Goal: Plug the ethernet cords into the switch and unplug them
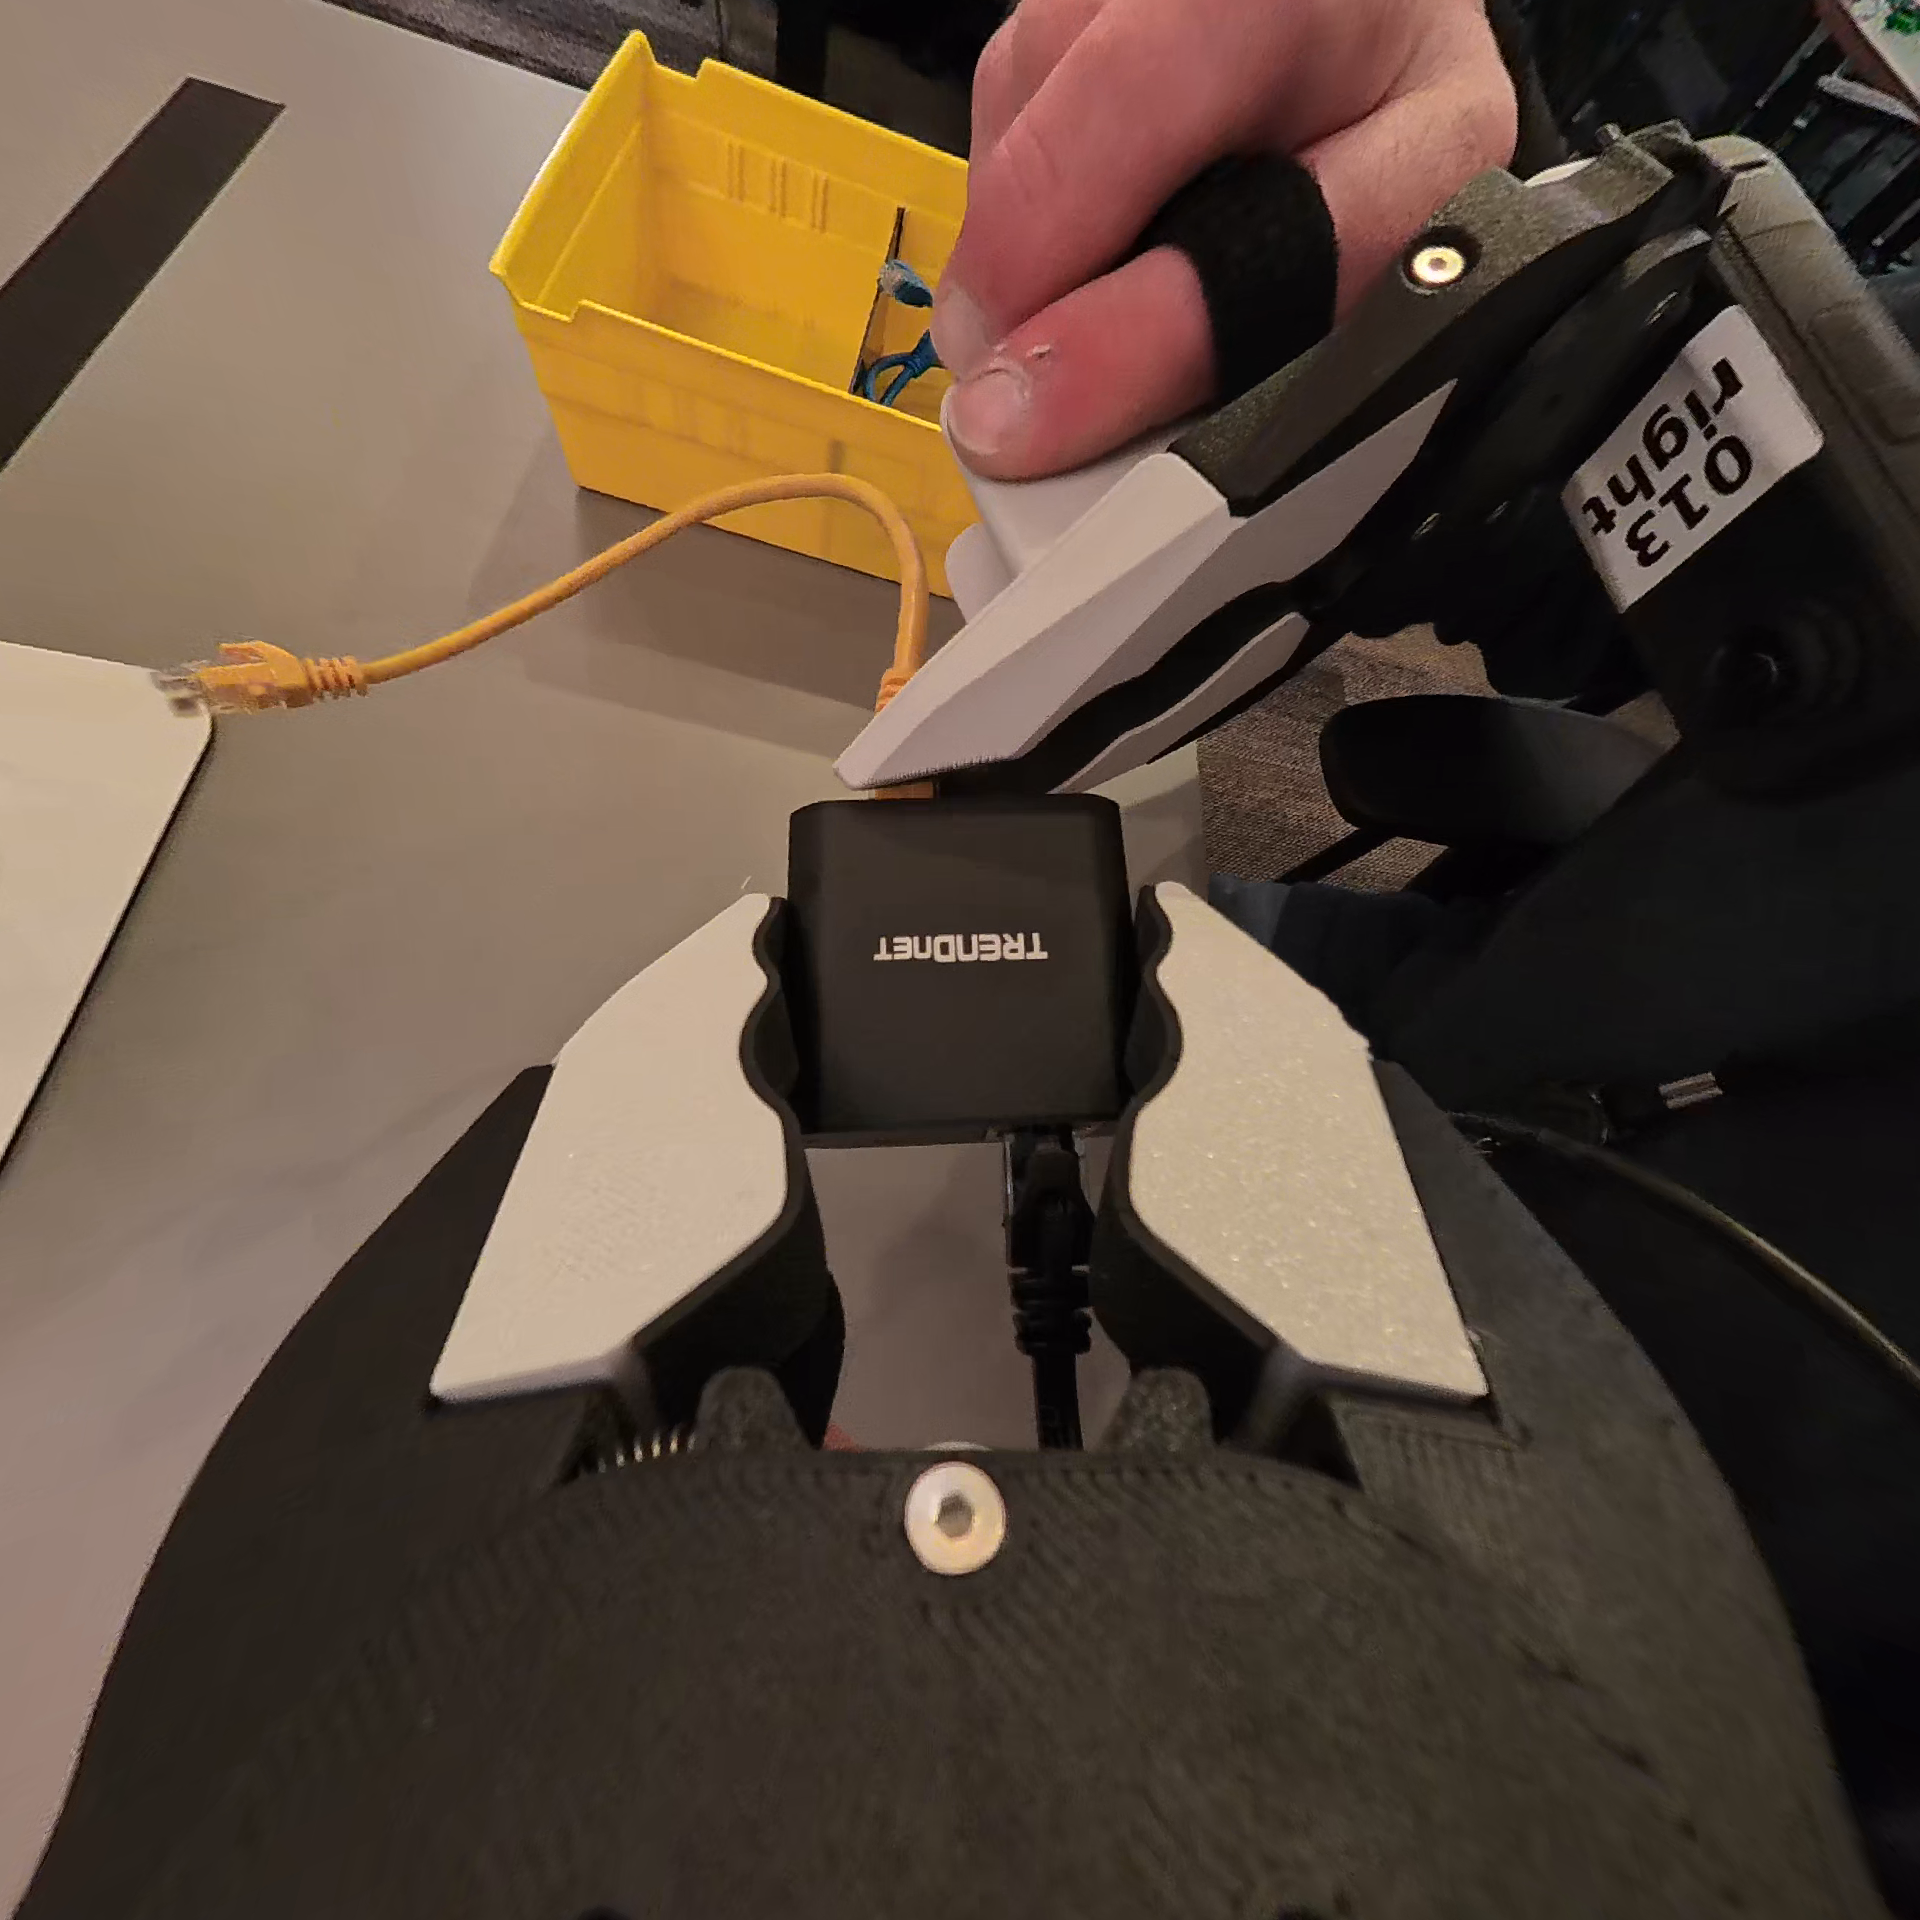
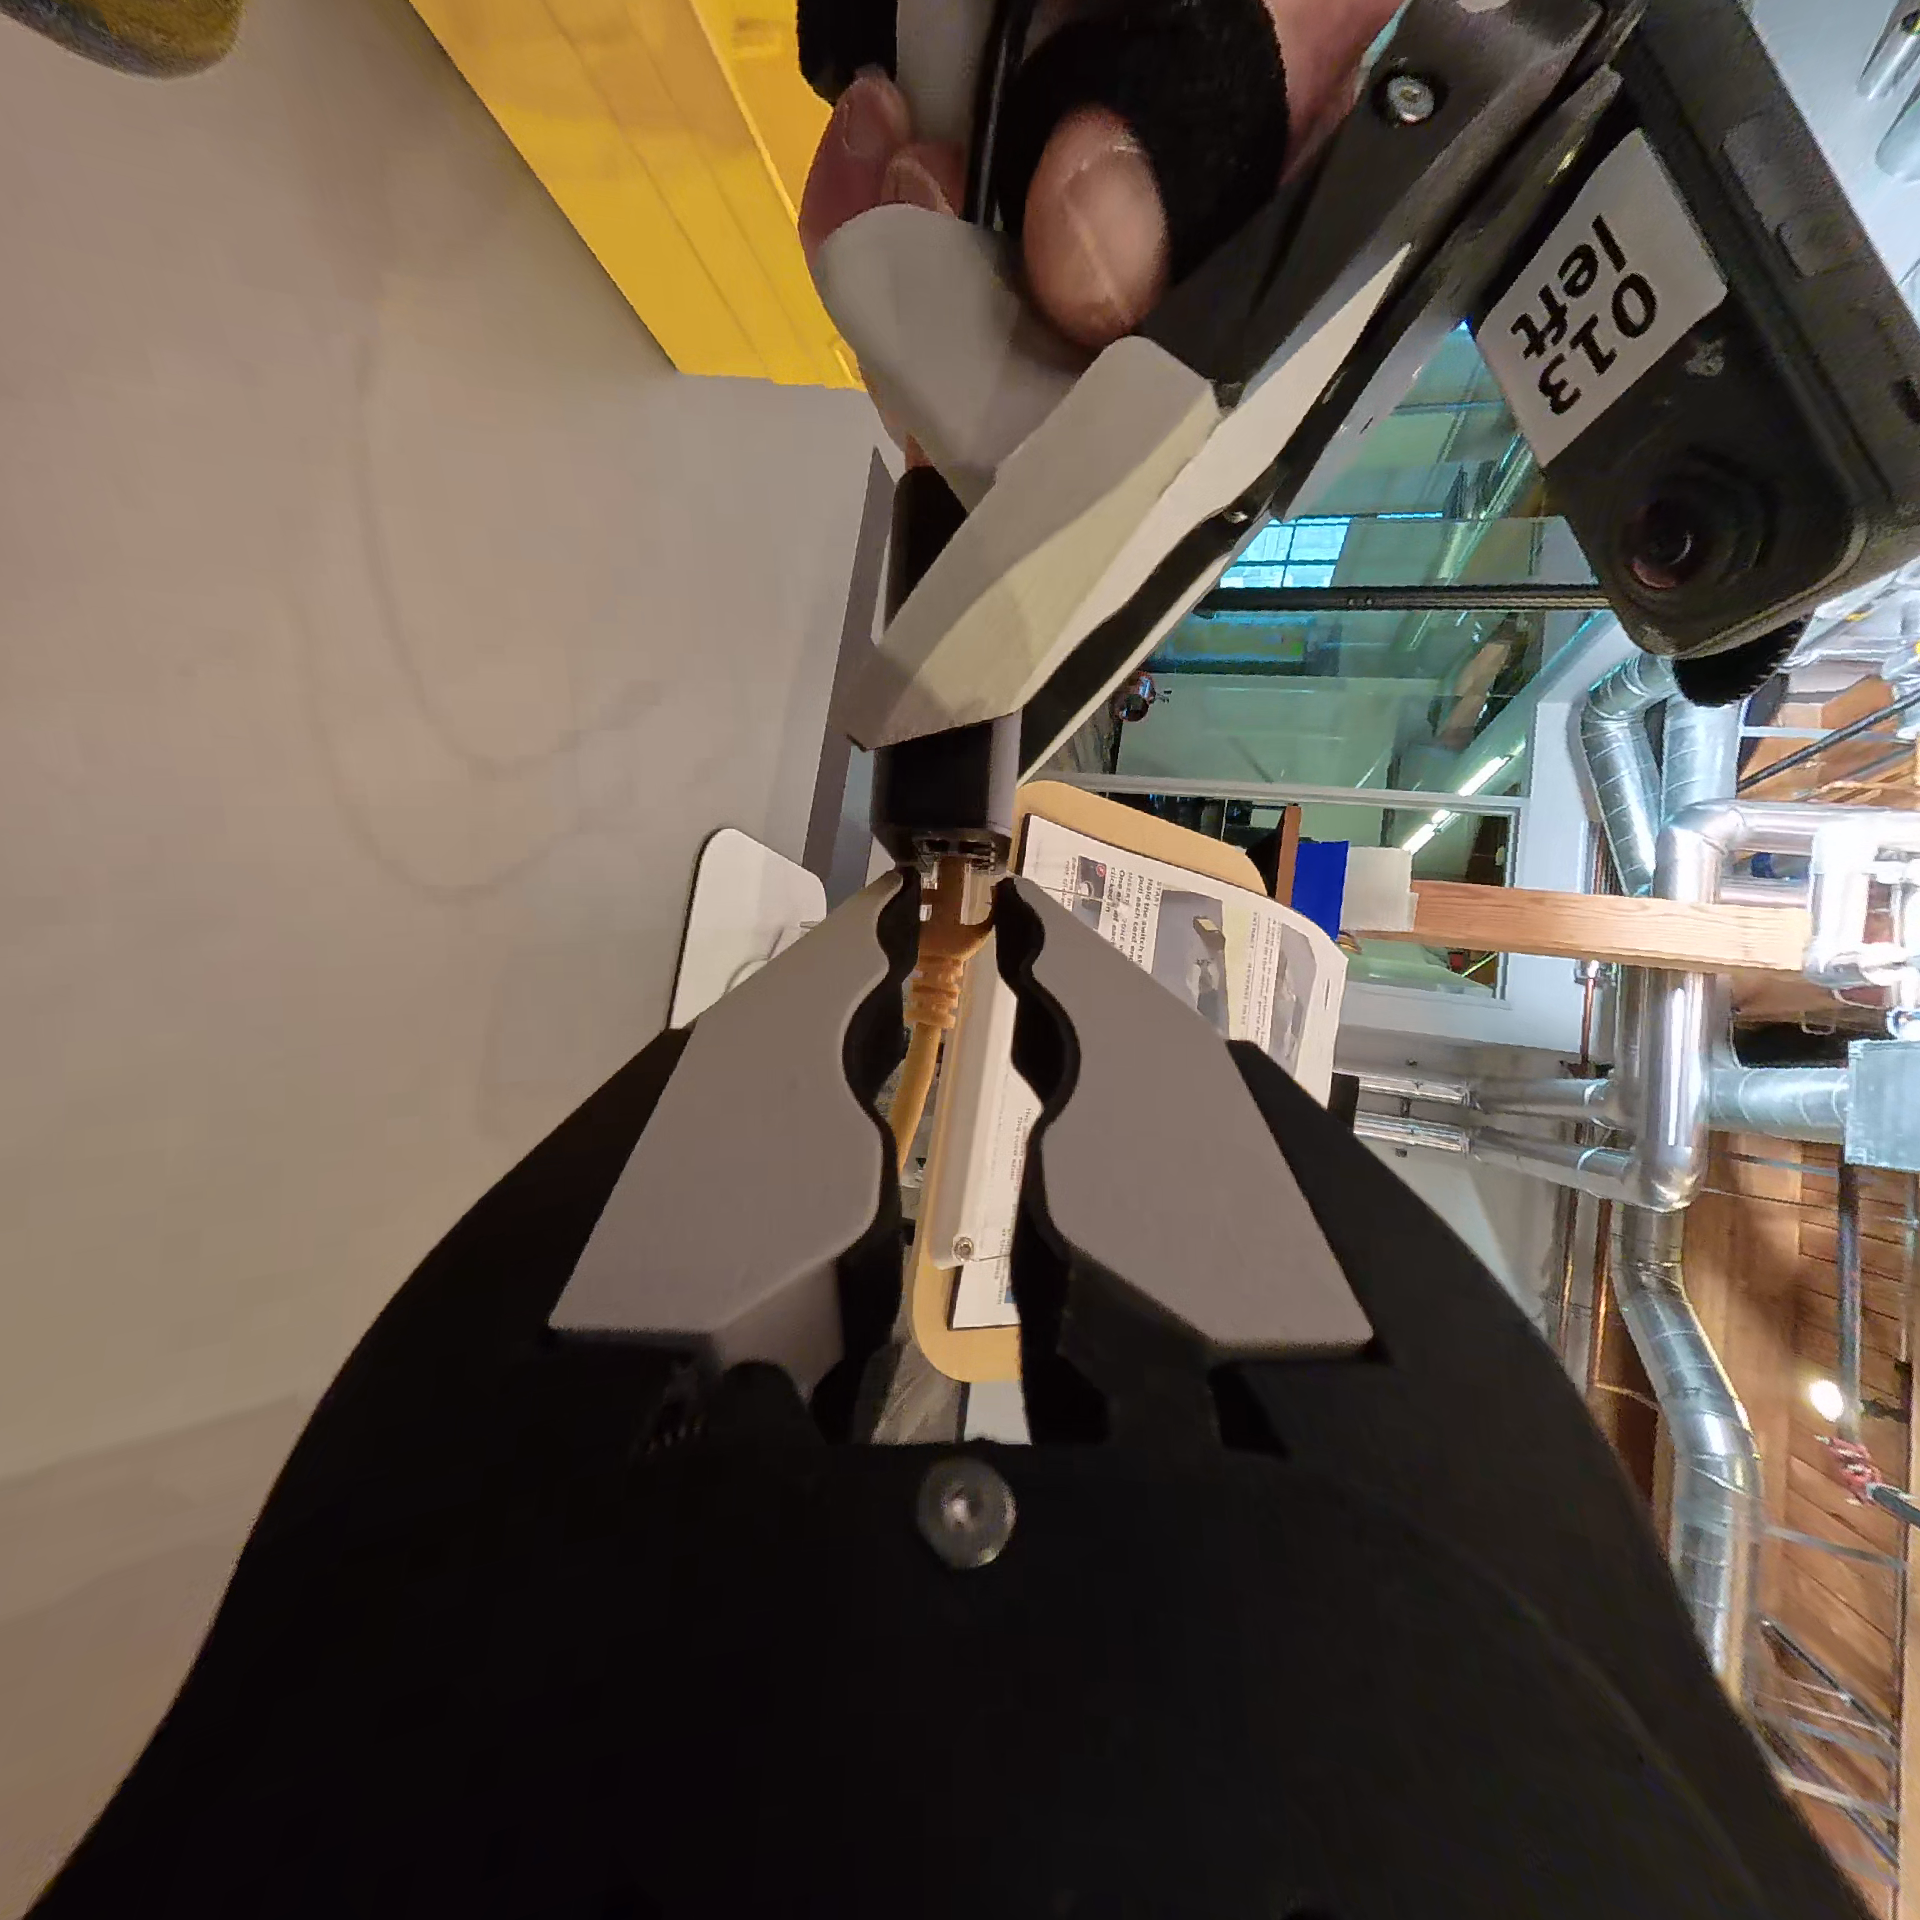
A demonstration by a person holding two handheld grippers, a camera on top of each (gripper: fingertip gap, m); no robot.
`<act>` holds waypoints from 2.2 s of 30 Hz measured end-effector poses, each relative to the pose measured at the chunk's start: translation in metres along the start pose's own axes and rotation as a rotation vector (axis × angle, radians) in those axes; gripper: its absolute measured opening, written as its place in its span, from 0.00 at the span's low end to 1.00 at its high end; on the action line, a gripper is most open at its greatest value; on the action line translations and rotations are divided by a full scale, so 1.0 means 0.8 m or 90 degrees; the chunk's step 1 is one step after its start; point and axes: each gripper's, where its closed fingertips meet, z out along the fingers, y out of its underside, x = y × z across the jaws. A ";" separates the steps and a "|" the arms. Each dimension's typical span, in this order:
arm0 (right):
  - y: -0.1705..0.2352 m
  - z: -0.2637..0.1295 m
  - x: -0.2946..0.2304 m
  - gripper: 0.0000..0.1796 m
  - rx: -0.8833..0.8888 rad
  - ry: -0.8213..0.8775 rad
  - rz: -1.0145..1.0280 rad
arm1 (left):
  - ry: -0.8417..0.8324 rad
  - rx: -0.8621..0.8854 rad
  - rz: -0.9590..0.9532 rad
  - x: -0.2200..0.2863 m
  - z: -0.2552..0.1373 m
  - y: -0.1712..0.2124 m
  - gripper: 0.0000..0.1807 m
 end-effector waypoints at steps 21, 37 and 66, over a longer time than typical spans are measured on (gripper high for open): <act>0.066 -0.025 -0.020 0.05 -0.086 -0.076 0.016 | -0.075 0.001 -0.031 -0.045 -0.031 0.019 0.34; 0.149 -0.141 0.079 0.06 -0.163 0.129 0.182 | -0.257 -0.001 0.023 -0.037 -0.082 0.029 0.34; 0.244 -0.299 0.066 0.06 -0.349 0.237 0.321 | -0.268 0.034 0.017 -0.039 -0.082 0.044 0.34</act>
